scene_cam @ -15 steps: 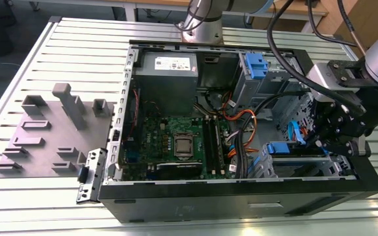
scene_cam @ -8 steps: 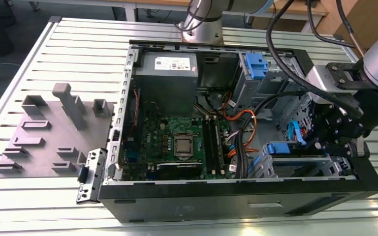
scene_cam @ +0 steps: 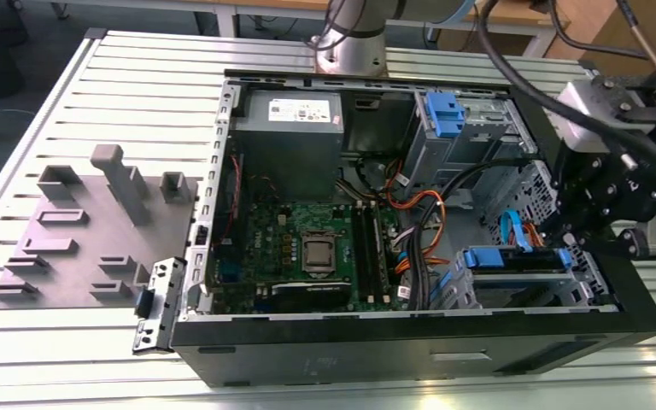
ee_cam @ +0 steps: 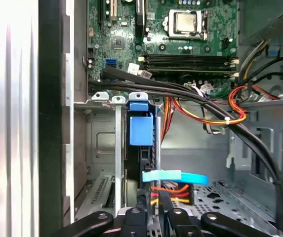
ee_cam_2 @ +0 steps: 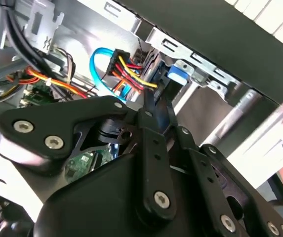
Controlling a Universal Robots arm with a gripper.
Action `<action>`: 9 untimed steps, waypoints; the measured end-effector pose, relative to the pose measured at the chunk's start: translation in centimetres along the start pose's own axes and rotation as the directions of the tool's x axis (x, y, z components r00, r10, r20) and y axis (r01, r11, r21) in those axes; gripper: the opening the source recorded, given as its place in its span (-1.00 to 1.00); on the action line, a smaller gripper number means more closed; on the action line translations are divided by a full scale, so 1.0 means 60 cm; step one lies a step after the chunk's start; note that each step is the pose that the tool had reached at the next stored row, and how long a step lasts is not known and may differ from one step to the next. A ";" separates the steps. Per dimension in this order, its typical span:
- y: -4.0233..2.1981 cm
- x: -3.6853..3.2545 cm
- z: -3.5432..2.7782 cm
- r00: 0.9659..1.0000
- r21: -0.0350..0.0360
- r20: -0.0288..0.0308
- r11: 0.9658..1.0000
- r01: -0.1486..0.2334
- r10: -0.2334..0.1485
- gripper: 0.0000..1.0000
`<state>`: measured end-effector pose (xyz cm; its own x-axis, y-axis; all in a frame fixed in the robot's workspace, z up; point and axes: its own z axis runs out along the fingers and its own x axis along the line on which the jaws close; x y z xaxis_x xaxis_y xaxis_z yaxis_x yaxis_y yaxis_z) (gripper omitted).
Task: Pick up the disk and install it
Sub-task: 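Insert the second disk wire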
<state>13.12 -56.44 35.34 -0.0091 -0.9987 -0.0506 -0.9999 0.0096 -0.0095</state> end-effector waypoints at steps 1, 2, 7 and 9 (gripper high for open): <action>0.000 0.000 -0.004 1.000 0.000 0.000 1.000 0.000 0.000 -0.52; 0.000 0.000 -0.005 1.000 0.000 0.000 1.000 0.000 0.000 -0.52; 0.006 -0.001 -0.005 1.000 0.000 0.005 1.000 0.000 0.000 -0.52; 0.016 -0.003 -0.005 1.000 0.000 0.007 1.000 0.000 0.000 -0.52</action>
<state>12.14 -56.28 35.63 -0.0091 -0.9983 -0.0573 -0.9999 0.0097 -0.0095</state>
